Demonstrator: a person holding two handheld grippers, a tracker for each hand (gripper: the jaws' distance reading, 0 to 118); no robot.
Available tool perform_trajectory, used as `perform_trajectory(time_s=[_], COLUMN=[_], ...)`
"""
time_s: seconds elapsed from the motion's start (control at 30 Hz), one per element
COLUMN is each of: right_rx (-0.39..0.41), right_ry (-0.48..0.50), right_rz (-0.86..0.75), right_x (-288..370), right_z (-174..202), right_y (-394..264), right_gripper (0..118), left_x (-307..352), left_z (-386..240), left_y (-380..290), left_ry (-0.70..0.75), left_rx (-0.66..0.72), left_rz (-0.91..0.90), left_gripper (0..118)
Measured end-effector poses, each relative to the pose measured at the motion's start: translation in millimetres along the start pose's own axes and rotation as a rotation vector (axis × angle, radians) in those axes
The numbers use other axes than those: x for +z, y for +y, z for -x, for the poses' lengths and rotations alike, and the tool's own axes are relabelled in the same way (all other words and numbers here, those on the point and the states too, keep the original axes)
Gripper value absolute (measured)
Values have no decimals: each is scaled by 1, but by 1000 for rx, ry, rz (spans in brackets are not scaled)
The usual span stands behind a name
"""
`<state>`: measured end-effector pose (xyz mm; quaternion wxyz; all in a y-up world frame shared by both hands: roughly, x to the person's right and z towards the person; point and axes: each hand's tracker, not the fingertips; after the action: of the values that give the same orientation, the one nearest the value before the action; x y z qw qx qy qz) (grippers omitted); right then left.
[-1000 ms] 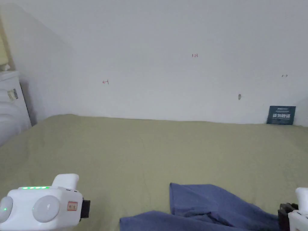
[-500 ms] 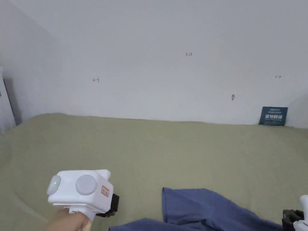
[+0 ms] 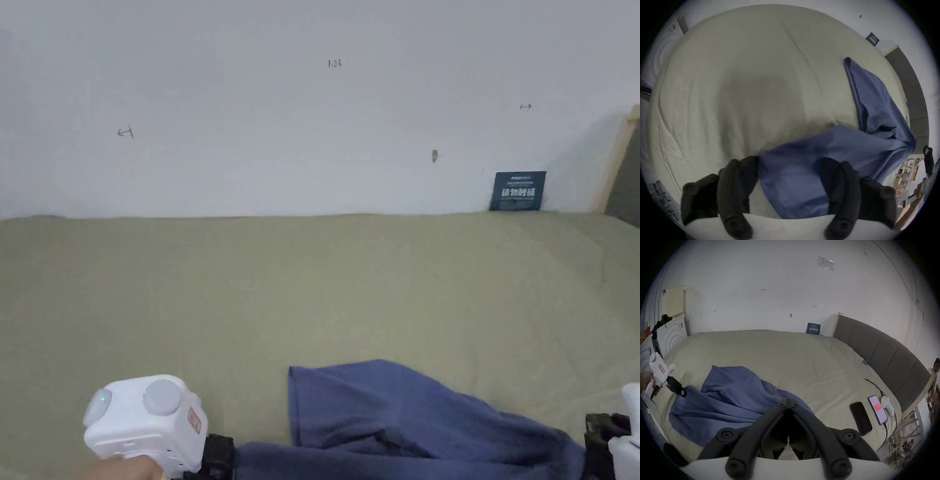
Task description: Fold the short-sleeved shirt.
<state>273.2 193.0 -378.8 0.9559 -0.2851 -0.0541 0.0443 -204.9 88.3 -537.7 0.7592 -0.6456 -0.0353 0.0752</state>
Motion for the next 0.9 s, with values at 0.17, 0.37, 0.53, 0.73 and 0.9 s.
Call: perform_trajectory(time_s=[0.17, 0.37, 0.53, 0.73, 0.9], right_rx=[-19, -159, -90, -13, 0], right_ry=[-5, 88, 161, 135, 161], right_rz=[18, 171, 250, 373, 324], right_x=[-5, -24, -45, -82, -68], right_z=[-14, -41, -31, -10, -4], right_y=[-2, 6, 7, 3, 6], right_gripper=[0, 97, 105, 24, 7], left_x=[23, 31, 42, 61, 90], left_z=[9, 10, 4, 2, 6], left_y=[-9, -16, -27, -36, -41], left_ry=[-76, -64, -99, -115, -137], left_rx=[-15, -34, -20, -20, 10], left_rz=[-102, -133, -165, -211, -381], left_gripper=[2, 2, 2, 2, 2])
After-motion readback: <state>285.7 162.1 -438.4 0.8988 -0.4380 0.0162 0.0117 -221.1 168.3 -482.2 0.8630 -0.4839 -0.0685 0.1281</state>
